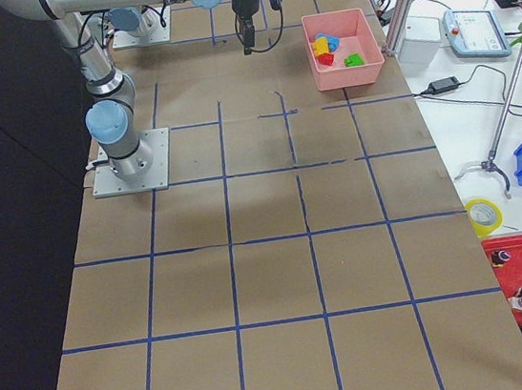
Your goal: Put all blocks into box
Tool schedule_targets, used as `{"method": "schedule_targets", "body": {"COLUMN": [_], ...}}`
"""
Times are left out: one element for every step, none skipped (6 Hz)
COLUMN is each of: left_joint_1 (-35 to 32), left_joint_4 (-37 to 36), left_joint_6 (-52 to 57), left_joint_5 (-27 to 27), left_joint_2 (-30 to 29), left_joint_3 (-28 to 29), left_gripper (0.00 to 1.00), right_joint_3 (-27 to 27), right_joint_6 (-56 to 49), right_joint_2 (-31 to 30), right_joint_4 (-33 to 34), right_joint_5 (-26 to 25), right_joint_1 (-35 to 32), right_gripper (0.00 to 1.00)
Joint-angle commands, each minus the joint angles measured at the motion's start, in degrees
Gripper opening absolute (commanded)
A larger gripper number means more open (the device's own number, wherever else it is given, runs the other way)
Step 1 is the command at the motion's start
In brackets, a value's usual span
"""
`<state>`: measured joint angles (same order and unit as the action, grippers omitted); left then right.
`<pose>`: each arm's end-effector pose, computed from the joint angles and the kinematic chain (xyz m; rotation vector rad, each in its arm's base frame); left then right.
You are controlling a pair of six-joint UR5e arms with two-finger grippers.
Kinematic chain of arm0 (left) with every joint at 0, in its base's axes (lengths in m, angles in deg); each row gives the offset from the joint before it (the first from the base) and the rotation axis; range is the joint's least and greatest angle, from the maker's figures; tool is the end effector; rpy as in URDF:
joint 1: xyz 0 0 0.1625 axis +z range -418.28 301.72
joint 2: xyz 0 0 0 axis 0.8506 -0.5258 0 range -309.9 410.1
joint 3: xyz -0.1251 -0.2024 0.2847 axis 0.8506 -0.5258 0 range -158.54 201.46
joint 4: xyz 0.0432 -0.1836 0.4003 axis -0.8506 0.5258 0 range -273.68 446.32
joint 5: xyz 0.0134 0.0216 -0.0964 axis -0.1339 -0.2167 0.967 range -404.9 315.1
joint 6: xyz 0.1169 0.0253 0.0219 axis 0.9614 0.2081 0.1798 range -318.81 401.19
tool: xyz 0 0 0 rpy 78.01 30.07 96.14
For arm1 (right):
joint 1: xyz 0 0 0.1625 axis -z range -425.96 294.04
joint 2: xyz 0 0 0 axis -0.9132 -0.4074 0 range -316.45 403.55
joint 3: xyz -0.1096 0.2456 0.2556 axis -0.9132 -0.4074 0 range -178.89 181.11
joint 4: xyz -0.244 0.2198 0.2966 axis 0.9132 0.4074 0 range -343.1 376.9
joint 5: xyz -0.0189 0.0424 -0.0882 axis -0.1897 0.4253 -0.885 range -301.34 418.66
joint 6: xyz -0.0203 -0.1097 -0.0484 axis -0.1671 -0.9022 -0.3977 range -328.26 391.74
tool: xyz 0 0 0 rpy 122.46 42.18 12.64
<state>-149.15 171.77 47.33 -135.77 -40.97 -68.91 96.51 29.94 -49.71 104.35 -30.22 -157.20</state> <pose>-0.1396 -0.5329 0.4069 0.1902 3.1170 -0.0835 0.1462 -0.4870 0.3878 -0.0814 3.1180 0.1279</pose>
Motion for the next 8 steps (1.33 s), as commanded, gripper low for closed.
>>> {"method": "schedule_targets", "body": {"left_joint_1": [0.1,0.1,0.2,0.3,0.3,0.4,0.4,0.4], "left_joint_4": [0.1,0.3,0.3,0.3,0.3,0.2,0.2,0.2], "left_joint_6": [0.0,0.1,0.1,0.1,0.2,0.2,0.2,0.2], "left_joint_5": [1.2,0.4,0.3,0.3,0.3,0.3,0.5,0.4], "left_joint_2": [0.1,0.2,0.2,0.2,0.2,0.2,0.2,0.2], "left_joint_3": [0.6,0.6,0.7,0.5,0.6,0.6,0.6,0.5], "left_gripper": [1.0,1.0,1.0,1.0,1.0,1.0,1.0,1.0], "right_joint_3": [-0.2,0.5,0.6,0.7,0.7,0.7,0.7,0.7], "right_joint_6": [0.0,0.0,0.0,0.0,0.0,0.0,0.0,0.0], "right_joint_2": [-0.2,-0.3,-0.3,-0.3,-0.3,-0.3,-0.3,-0.3], "right_joint_4": [2.3,2.3,2.2,2.2,2.2,2.2,2.2,2.2], "right_joint_5": [0.0,0.0,0.0,0.0,0.0,0.0,0.0,0.0], "right_joint_1": [0.2,0.2,0.2,0.1,0.0,-0.1,-0.1,-0.1], "right_gripper": [1.0,1.0,1.0,1.0,1.0,1.0,1.0,1.0]}}
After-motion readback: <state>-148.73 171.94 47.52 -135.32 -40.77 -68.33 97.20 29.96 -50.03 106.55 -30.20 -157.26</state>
